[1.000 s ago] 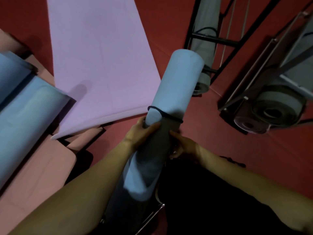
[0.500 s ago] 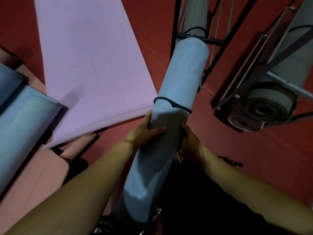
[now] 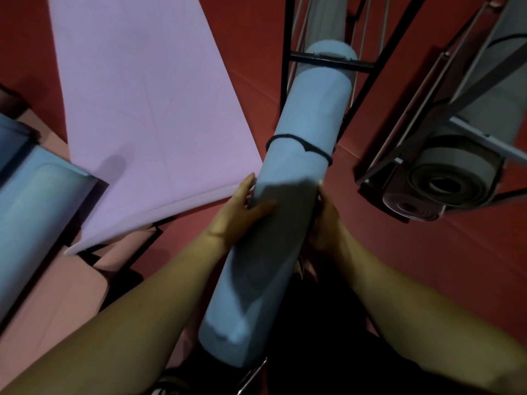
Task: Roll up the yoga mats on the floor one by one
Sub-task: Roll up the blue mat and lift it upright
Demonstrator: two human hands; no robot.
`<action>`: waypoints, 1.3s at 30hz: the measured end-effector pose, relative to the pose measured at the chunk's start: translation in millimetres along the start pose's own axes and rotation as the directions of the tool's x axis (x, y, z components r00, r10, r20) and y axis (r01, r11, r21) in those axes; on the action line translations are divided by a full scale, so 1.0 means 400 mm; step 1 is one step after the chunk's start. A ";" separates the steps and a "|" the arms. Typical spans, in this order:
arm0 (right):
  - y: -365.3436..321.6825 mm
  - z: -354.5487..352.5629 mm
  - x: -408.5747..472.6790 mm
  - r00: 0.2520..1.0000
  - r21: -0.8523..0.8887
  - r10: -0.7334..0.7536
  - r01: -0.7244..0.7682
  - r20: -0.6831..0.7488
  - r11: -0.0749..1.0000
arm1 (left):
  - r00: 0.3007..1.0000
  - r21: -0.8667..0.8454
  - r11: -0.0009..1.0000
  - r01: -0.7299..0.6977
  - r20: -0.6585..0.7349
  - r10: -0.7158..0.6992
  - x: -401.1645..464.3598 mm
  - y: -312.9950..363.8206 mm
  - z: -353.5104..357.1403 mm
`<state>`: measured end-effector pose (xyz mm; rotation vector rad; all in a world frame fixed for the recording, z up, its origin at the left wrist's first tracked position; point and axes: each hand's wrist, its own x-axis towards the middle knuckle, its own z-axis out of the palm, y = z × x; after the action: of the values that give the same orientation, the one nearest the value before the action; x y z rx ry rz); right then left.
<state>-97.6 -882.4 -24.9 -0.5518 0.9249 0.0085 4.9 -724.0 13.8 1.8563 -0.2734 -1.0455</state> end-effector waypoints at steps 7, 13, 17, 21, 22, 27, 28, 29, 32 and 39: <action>-0.149 0.044 0.074 0.966 -0.116 -0.216 0.200 -0.139 0.973 | 0.984 -0.144 0.973 0.180 0.013 -0.180 0.002 -0.010 0.001; -0.061 0.011 -0.015 0.995 -0.158 -0.091 0.084 -0.034 0.984 | 0.994 -0.136 0.986 0.099 -0.034 -0.104 0.042 0.032 0.027; 0.060 -0.032 -0.089 0.985 -0.313 -0.170 0.169 0.026 0.935 | 0.995 -0.055 0.996 0.068 -0.076 -0.072 0.055 0.054 0.046; 0.035 -0.014 -0.079 0.956 -0.362 -0.294 0.271 -0.008 0.892 | 0.991 0.008 1.000 -0.008 -0.133 0.009 0.063 0.091 0.065; 0.015 -0.007 -0.062 0.950 -0.348 -0.311 0.280 -0.035 0.895 | 0.990 0.004 1.000 -0.030 -0.135 0.030 0.067 0.104 0.063; -0.115 0.021 0.030 0.923 -0.283 -0.372 0.386 0.101 0.878 | 0.988 -0.084 0.995 -0.047 -0.149 0.034 0.112 0.136 0.057; -0.153 0.033 0.056 0.912 -0.316 -0.397 0.408 0.099 0.857 | 0.988 -0.137 0.990 -0.026 -0.151 0.005 0.123 0.143 0.059; -0.187 0.047 0.080 0.903 -0.357 -0.422 0.421 0.080 0.834 | 0.990 -0.185 0.983 0.002 -0.140 -0.029 0.133 0.143 0.061; -0.275 0.093 0.139 0.885 -0.415 -0.464 0.429 0.018 0.802 | 0.993 -0.230 0.973 0.031 -0.105 -0.057 0.162 0.164 0.070; -0.316 0.100 0.150 0.922 -0.402 -0.383 0.333 -0.049 0.853 | 0.989 -0.295 0.954 0.062 -0.109 -0.098 0.251 0.226 0.069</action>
<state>-0.7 -986.6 5.0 -1.1023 0.9368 -0.1888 66.7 -846.6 28.3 1.6660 0.0293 -0.9643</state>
